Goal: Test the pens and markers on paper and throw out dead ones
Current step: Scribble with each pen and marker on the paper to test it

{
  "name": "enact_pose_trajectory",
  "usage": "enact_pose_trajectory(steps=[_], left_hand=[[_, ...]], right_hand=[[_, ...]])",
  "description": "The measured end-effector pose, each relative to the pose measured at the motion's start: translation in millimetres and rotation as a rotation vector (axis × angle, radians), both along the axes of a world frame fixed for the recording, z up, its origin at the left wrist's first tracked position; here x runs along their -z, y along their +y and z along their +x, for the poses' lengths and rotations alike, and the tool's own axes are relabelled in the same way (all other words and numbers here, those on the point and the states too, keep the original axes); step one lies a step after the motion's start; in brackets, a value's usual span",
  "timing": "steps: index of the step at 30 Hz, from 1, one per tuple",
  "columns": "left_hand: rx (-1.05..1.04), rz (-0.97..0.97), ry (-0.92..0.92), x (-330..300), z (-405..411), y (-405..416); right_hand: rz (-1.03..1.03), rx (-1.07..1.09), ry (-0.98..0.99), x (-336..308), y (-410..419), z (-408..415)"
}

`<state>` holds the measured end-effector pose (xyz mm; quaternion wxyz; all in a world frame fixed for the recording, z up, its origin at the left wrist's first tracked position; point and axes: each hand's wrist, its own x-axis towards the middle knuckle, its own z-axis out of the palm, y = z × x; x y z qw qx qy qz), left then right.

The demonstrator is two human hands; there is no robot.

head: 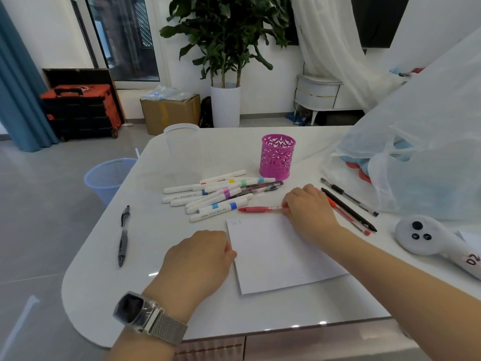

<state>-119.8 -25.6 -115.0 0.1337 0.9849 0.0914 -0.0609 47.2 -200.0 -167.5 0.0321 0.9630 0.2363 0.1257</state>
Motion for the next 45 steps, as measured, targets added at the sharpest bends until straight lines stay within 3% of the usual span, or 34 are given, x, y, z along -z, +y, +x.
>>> enact_pose_trajectory(steps=[4, 6, 11, 16, 22, 24, 26, 33, 37, 45], left_hand=[[-0.017, 0.016, -0.025, 0.8, 1.2, 4.2], [-0.023, 0.017, -0.042, 0.1, 1.9, 4.7], [-0.022, 0.000, -0.063, -1.2, 2.5, 4.6], [0.112, -0.098, -0.008, 5.4, 2.8, -4.5], [0.196, -0.015, 0.010, 12.0, 3.6, -15.1], [0.213, 0.015, 0.056, 14.4, 3.0, -16.7], [0.218, 0.019, 0.103, 15.2, 1.8, -16.8], [0.224, 0.010, 0.112, 12.2, 2.3, -14.3], [0.227, 0.001, 0.110, 12.0, 2.7, -14.0], [0.217, -0.017, 0.095, 12.4, 2.4, -14.6]], right_hand=[[-0.098, -0.057, -0.105, 5.2, -5.3, -1.8], [0.025, -0.081, -0.112, -0.3, -9.0, -3.4], [0.883, -0.078, 0.221, -33.1, -14.0, -21.1], [1.793, 0.025, 0.586, -71.2, -19.4, -35.6], [2.240, 0.030, 0.975, -76.1, -18.0, -34.8], [2.286, -0.005, 1.161, -76.6, -20.7, -35.9], [2.251, -0.005, 1.227, -78.1, -23.8, -36.9], [2.267, 0.069, 1.126, -67.9, -24.1, -35.9], [2.250, 0.011, 1.209, -64.0, -20.1, -34.5], [1.963, 0.000, 1.456, -53.4, -6.8, -41.7]])
